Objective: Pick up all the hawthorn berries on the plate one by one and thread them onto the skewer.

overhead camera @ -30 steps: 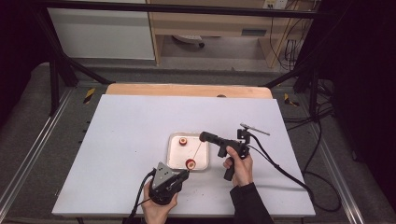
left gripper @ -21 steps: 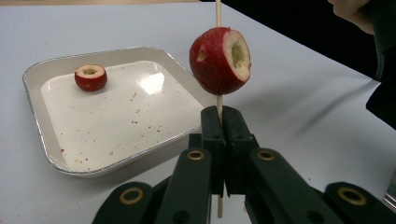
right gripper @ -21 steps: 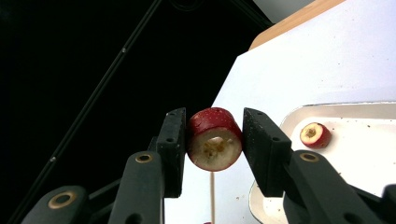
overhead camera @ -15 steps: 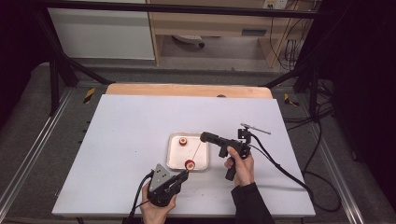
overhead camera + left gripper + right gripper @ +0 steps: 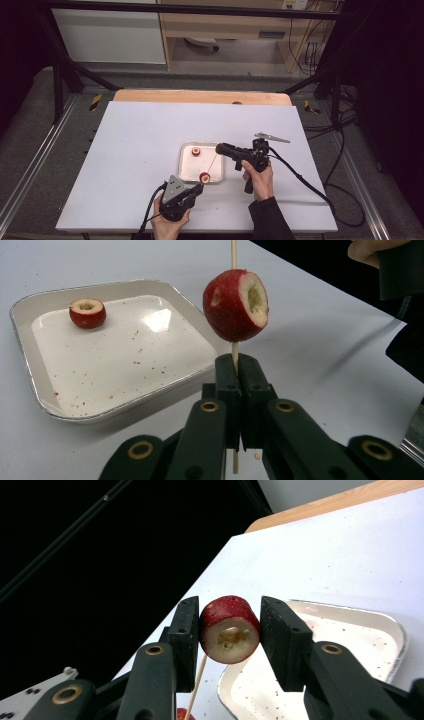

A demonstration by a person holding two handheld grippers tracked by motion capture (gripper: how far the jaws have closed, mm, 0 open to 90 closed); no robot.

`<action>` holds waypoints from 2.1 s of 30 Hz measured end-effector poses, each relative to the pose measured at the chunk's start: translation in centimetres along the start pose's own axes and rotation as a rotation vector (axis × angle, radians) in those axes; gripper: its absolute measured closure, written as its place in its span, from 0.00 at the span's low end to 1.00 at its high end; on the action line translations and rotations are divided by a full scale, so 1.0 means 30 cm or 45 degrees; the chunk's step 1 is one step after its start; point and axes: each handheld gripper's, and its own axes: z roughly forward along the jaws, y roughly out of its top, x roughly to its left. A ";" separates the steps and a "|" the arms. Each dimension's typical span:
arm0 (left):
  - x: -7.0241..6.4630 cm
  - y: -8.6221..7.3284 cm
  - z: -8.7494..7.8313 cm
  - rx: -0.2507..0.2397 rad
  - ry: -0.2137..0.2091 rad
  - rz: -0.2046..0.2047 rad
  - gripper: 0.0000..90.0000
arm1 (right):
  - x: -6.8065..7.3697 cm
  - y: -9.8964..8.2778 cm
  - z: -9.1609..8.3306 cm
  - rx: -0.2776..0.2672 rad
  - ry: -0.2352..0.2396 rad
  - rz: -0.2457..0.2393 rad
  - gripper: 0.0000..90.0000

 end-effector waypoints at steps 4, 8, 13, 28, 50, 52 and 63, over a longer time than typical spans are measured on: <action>-0.004 -0.002 0.005 -0.003 0.000 -0.015 0.99 | 0.002 -0.004 0.004 -0.043 -0.001 0.007 0.68; -0.007 -0.005 0.009 -0.021 0.005 -0.026 0.99 | 0.007 -0.012 0.018 -0.090 0.022 0.072 0.68; -0.002 -0.006 0.007 -0.030 0.014 -0.040 0.99 | 0.004 -0.020 0.027 -0.094 0.030 0.090 0.68; -0.002 -0.008 0.009 -0.041 0.020 -0.040 0.99 | 0.007 -0.016 0.024 -0.104 0.053 0.123 0.68; 0.001 -0.005 0.012 -0.056 0.030 -0.105 0.98 | 0.002 -0.037 0.040 -0.064 0.042 0.104 0.68; -0.007 -0.002 0.018 -0.051 0.028 -0.135 0.98 | 0.002 -0.049 0.046 -0.062 0.045 0.084 0.68; -0.018 0.008 0.044 -0.084 0.060 -0.201 0.98 | 0.011 -0.107 0.068 -0.051 0.049 0.057 0.68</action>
